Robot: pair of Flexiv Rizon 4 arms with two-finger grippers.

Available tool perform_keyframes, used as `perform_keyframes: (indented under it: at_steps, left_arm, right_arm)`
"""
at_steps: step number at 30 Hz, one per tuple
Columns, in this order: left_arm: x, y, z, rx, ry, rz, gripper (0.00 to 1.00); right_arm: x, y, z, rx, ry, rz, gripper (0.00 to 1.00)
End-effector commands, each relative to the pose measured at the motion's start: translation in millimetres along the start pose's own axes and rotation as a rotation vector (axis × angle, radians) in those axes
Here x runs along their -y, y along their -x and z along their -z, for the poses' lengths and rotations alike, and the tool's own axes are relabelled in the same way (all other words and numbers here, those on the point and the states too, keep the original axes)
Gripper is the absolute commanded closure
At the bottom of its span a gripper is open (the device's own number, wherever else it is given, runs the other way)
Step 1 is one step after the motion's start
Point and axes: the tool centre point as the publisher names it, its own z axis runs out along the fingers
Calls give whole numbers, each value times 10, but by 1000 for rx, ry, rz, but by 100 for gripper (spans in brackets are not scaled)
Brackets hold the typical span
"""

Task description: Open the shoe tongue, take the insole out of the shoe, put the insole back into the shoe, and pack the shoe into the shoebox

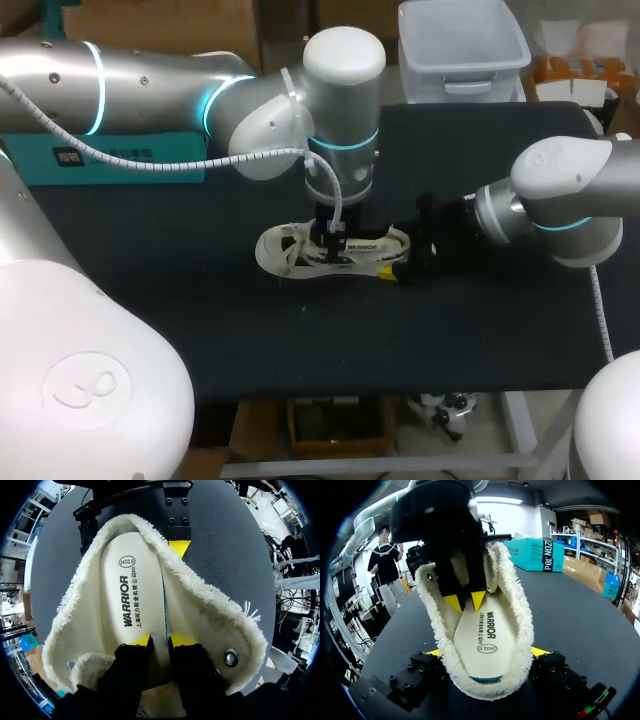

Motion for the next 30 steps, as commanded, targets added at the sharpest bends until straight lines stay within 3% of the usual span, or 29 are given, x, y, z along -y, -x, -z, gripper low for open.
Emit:
perform_keyframes:
  at_steps: [1, 18, 30]
  left_arm:
    - [48, -59, -586, 32, 12, 10, 73]
    - [-106, 364, -1014, 166, -14, 38, 71]
    - [-77, 607, -1036, 247, -36, 22, 70]
  right_arm:
    - [42, 18, 14, -1, 3, -2, 100]
    - [42, 18, 14, -1, 3, -2, 100]
    - [42, 18, 14, -1, 3, -2, 100]
